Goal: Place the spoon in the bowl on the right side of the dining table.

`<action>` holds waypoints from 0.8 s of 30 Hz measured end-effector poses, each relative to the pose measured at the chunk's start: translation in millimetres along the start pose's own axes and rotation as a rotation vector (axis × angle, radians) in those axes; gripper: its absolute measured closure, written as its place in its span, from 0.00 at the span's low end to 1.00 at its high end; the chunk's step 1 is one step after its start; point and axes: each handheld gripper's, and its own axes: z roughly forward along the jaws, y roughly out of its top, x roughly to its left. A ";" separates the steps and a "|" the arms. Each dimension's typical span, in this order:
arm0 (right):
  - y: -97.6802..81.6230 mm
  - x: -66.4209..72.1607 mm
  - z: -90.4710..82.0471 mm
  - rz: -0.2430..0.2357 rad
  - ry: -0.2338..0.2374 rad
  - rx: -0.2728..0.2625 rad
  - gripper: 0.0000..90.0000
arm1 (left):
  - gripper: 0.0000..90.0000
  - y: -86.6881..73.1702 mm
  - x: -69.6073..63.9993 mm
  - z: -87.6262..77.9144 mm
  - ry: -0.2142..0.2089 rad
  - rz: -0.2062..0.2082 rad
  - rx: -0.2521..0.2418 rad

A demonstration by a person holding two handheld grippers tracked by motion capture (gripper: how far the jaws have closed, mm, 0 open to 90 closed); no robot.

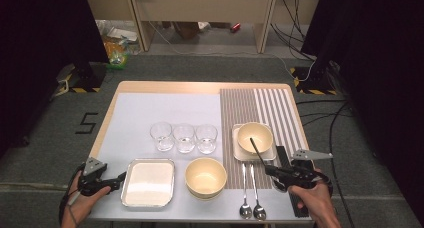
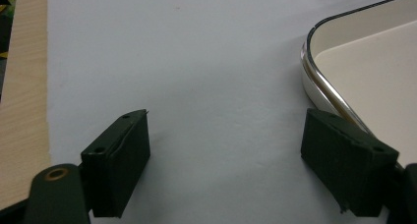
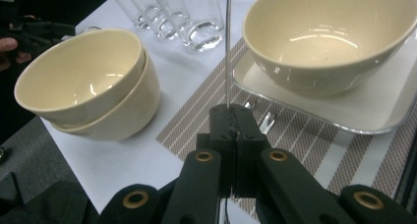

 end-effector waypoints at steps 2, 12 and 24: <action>3.4 -0.7 2.1 0.004 0.002 -0.010 1.00 | 0.19 0.1 0.0 -0.2 0.000 0.001 0.003; 19.3 -8.0 3.3 0.013 0.000 -0.044 1.00 | 0.19 0.1 0.0 -0.3 0.000 0.002 0.004; 34.8 -16.6 2.6 0.018 -0.015 -0.061 1.00 | 0.19 0.2 0.2 -0.3 0.000 0.001 0.005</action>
